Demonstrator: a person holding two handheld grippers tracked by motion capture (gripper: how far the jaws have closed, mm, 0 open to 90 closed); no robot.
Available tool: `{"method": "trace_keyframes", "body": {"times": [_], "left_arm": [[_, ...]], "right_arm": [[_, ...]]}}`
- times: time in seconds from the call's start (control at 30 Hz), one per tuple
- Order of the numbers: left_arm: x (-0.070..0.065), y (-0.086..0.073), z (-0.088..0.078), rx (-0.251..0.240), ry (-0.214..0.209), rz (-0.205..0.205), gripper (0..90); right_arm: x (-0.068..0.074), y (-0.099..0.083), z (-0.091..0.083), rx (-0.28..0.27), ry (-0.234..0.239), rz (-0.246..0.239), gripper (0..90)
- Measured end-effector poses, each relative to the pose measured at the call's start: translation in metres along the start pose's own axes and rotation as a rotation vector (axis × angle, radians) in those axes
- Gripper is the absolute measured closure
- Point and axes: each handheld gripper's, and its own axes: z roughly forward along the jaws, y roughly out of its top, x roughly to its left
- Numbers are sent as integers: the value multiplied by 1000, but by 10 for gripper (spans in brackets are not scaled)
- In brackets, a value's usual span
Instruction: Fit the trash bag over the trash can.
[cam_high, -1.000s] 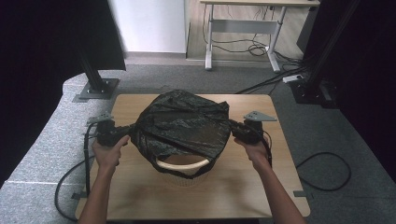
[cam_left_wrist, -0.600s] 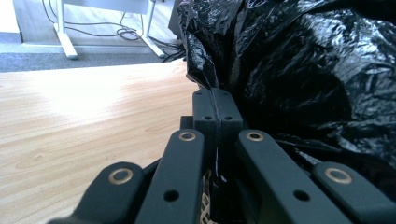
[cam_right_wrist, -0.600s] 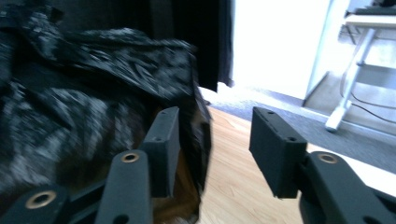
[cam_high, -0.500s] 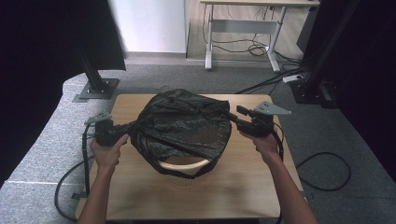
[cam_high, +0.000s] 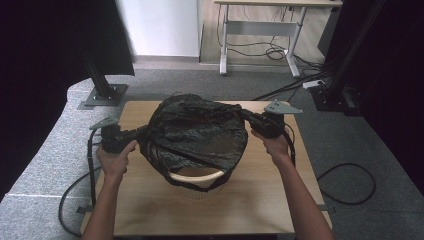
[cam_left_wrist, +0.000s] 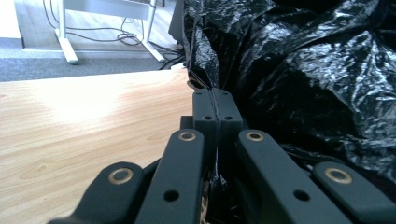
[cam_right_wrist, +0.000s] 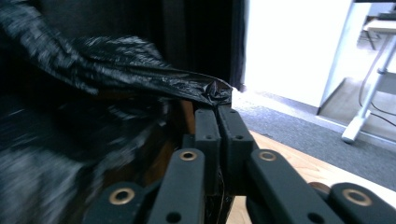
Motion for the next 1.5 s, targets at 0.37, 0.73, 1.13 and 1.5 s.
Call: {"method": "trace_keyframes", "body": {"times": [0.37, 0.73, 1.13, 1.5], "left_arm": [[-5, -7, 13, 52, -6, 16, 895], [-5, -3, 21, 113, 42, 11, 896], [5, -4, 22, 219, 50, -47, 896], [6, -9, 20, 208, -9, -71, 896]], "right_arm": [[0, -25, 42, 131, 35, 89, 879], [0, -34, 58, 193, 82, 90, 880], [0, -48, 73, 340, 69, 120, 886], [-18, -61, 53, 237, 85, 182, 881]]}}
